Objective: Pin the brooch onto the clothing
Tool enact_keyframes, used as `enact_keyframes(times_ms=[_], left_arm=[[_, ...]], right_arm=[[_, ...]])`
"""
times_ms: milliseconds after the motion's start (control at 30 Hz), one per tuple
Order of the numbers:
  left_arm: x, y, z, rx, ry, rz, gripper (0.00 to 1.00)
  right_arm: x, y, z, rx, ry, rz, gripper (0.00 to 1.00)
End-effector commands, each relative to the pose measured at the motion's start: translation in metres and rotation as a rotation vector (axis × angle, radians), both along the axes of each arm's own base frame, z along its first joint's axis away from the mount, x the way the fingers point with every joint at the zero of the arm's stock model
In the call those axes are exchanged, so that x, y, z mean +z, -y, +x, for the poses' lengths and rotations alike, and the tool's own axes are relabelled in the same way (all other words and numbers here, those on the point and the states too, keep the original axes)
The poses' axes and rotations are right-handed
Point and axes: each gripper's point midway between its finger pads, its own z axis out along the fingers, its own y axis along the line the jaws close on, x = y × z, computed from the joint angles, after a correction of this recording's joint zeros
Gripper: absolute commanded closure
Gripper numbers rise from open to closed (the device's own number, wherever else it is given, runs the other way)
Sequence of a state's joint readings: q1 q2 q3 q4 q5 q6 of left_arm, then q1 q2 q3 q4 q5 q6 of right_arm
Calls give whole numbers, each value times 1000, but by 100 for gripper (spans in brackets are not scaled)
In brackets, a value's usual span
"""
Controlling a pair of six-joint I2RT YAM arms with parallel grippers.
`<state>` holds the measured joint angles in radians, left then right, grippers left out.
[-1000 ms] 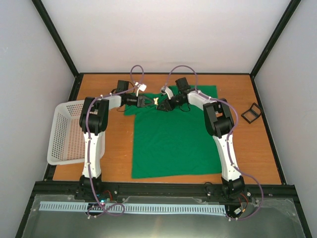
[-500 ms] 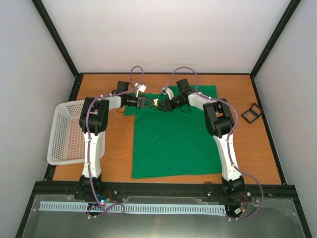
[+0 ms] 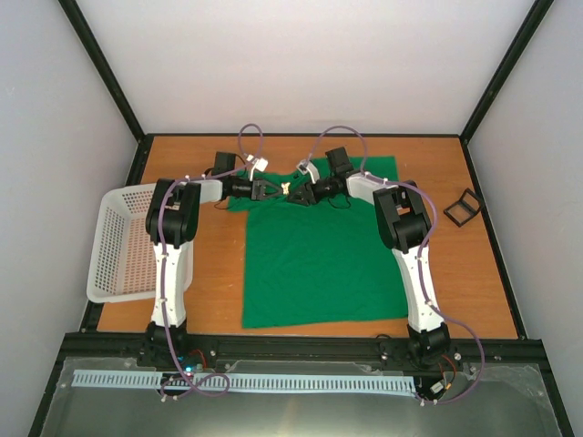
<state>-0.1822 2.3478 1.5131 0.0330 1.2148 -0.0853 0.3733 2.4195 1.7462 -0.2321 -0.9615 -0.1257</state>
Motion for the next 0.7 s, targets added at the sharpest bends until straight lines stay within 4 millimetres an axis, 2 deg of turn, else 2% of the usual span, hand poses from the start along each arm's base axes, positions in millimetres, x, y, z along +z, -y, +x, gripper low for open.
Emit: enact_keyframes(times_ms=[0, 167, 267, 467, 667], left_arm=[[8, 9, -9, -33, 25, -14, 99], [6, 9, -11, -35, 18, -10, 99], [6, 9, -13, -36, 20, -10, 99], [11, 10, -12, -38, 30, -16, 99], [10, 10, -12, -42, 23, -18, 100]], right_arm=[[21, -13, 3, 14, 36, 71, 52], [24, -15, -1, 33, 4, 107, 60], [25, -15, -2, 28, -1, 113, 56], [21, -15, -1, 25, -26, 112, 61], [32, -11, 1, 22, -19, 137, 46]])
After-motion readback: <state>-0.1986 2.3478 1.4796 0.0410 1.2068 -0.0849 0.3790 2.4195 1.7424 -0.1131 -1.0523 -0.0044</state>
